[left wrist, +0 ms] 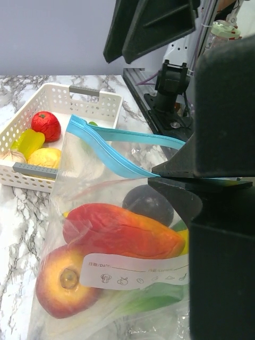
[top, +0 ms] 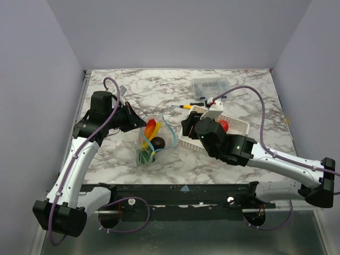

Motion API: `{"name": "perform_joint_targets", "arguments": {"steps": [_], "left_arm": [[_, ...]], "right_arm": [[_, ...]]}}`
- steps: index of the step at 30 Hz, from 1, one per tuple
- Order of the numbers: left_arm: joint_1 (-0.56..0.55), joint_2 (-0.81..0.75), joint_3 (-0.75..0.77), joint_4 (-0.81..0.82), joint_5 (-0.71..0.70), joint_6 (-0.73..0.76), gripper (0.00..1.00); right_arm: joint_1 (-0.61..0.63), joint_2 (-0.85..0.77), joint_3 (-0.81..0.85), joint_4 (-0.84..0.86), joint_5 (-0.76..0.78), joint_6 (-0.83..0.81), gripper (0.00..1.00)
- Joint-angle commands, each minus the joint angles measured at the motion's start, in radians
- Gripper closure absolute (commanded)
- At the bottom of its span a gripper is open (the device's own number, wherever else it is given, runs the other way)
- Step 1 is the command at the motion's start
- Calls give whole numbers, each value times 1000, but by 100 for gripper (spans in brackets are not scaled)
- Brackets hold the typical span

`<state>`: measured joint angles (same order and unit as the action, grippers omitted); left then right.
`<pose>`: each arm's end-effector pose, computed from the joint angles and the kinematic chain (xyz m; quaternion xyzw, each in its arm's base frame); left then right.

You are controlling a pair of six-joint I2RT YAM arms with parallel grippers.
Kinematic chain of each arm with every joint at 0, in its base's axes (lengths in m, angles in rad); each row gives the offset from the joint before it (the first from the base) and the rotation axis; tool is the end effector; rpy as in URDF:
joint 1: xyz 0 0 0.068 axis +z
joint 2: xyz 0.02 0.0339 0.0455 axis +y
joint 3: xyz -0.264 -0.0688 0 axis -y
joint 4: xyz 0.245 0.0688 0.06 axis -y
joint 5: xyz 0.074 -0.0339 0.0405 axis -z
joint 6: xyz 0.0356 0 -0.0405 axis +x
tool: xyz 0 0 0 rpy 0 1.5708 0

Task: Place the food in the zip-top bag and seal the zipper
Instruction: Pick up the fake vegetable from the bin.

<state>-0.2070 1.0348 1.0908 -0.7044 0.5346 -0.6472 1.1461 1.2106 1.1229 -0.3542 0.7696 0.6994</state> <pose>0.2016 -0.0609 0.3509 -0.0739 0.8685 -0.3931 0.2927 0.1323 0.2324 0.3563 0.0224 0.8081 0.2039 0.5521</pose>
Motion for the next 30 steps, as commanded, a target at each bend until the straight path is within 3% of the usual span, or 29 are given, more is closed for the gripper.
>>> {"name": "perform_joint_targets", "arguments": {"steps": [1, 9, 14, 21, 30], "left_arm": [[0, 4, -2, 22, 14, 5, 100], [-1, -4, -5, 24, 18, -2, 100], [0, -10, -8, 16, 21, 0, 100], [0, -30, -19, 10, 19, 1, 100], [-1, -26, -26, 24, 28, -10, 100]], "right_arm": [[-73, -52, -67, -34, 80, 8, 43], [-437, 42, -138, 30, -302, 32, 43], [-565, 170, -145, 169, -524, 26, 43], [-617, 387, -43, 216, -579, -8, 43], [-619, 512, 7, 245, -565, -48, 44]]}}
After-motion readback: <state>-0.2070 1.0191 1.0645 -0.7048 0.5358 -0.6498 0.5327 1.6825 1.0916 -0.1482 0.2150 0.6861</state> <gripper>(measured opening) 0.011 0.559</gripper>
